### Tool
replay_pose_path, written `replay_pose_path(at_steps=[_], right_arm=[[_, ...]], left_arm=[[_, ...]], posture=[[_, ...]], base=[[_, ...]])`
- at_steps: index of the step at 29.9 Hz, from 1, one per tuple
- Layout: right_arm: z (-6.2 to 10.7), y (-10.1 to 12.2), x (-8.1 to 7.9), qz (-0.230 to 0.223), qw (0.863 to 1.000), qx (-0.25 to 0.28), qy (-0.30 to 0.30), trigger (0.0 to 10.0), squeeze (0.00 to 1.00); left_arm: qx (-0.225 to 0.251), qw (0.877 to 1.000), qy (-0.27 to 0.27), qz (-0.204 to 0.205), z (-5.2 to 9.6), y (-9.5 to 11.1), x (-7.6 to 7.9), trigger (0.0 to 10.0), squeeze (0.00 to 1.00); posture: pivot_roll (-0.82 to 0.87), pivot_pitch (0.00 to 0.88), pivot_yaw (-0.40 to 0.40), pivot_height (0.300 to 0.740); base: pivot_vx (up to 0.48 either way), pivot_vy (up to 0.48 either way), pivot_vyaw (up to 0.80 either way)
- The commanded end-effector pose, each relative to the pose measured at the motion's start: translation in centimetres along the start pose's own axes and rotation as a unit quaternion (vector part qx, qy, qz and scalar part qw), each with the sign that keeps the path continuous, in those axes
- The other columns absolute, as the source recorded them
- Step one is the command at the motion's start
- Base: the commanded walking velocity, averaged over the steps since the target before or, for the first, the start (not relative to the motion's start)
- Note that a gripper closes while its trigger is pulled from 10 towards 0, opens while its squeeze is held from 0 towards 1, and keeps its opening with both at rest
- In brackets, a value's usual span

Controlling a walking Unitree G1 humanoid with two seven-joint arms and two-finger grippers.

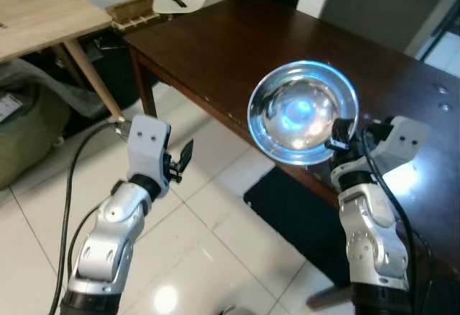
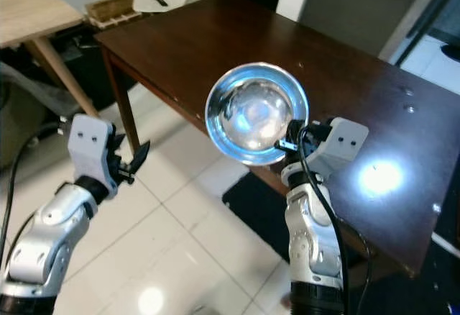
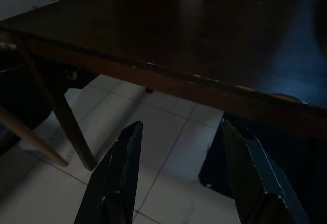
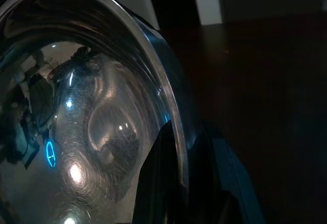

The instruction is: Setting the table

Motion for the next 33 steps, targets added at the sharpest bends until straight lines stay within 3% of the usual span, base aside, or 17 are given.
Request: replay_pose_path(at_steps=[1,33], right_arm=[[-0.06,0.51,0.22,-0.001,1.000,0.008,-0.001,10.0,0.00],[-0.03,0.16,0.20,0.003,1.000,0.002,0.002,10.0,0.00]], left_arm=[[0.000,1.000,-0.009,0.003,-0.07,-0.19,0.44,10.0,0.00],[0.003,1.000,-0.014,0.001,-0.51,-0.22,0.72,10.0,0.00]], posture=[[-0.12,0.008,0.037,0.740],[-0.13,0.002,0.039,0.740]], base=[[0.000,0.000,-0.80],[0.000,0.000,-0.80]])
Point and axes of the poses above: a point about 5 cm out from each wrist's last joint towards the gripper, its own z axis pointing back from the gripper into the wrist, its own y axis along the axis of the wrist's last joint, x = y × z, the point moved 5 cm from there along -z, pointing out of the wrist towards the gripper, and after that the axes turned 1 degree about -z, right-handed, at the moved point
